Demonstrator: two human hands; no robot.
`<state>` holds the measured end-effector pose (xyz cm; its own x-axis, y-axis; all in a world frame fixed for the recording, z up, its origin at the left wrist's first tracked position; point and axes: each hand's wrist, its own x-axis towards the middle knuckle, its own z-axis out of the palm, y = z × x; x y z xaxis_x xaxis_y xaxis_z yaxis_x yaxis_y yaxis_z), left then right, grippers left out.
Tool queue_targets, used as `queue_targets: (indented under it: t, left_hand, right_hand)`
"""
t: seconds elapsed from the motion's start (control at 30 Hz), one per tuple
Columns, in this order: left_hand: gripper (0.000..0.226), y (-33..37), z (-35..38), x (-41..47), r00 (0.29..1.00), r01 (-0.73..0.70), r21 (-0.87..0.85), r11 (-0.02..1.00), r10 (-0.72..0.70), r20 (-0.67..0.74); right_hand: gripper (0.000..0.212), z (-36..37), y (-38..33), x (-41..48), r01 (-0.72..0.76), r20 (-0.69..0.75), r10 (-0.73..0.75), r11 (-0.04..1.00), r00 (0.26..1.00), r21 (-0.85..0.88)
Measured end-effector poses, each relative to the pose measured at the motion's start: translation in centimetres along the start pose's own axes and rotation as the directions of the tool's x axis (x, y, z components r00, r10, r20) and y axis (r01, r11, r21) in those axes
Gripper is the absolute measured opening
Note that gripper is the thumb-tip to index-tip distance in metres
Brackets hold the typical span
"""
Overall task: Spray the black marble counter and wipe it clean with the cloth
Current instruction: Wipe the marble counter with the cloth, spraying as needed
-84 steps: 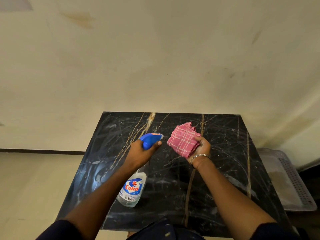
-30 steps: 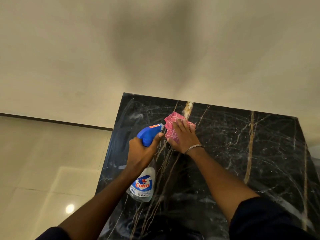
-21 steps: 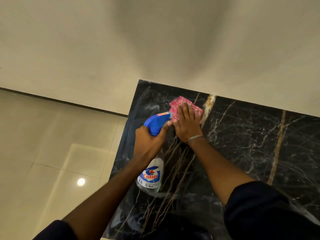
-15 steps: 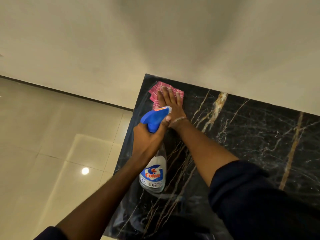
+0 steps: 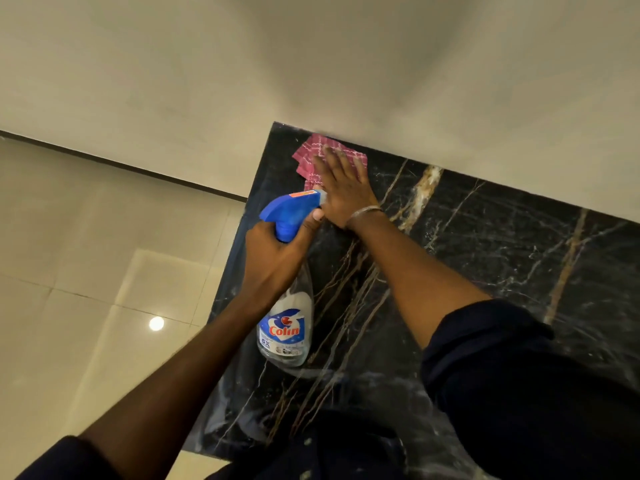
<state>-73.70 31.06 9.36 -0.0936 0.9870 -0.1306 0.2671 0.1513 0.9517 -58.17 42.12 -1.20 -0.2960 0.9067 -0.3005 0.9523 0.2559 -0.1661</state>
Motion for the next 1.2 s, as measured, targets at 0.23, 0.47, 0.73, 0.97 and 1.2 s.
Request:
queue_targets:
  t: [0.23,0.47,0.73,0.97,1.2]
  left_hand:
    - [0.031,-0.6,-0.1,0.3,0.999,0.016,-0.028,0.999,-0.015,0.034]
    - [0.033,-1.7,-1.2,0.3,0.999,0.007,-0.047,0.999,-0.009,-0.036]
    - [0.04,-2.4,-1.9,0.7,0.994,0.054,-0.032,0.998,-0.057,-0.091]
    - [0.046,-2.3,-1.7,0.5,0.998,0.018,-0.05,0.999,-0.021,-0.056]
    - [0.049,-1.5,-2.1,-0.4,0.998,0.051,-0.103,0.993,-0.055,-0.033]
  right_hand:
    - [0.068,1.4,5.7,-5.6,-0.271,-0.074,0.276,0.96,0.958,0.069]
    - [0.07,0.6,-1.8,1.9,-0.109,-0.046,0.109,0.994,0.993,0.014]
    - [0.067,0.0,-7.4,6.5,0.042,-0.012,-0.044,0.996,0.999,-0.082]
    - [0.066,0.6,1.2,-0.3,-0.109,-0.071,0.11,0.994,0.991,0.031]
    - [0.067,2.2,5.3,-6.6,-0.493,-0.082,0.51,0.854,0.856,0.168]
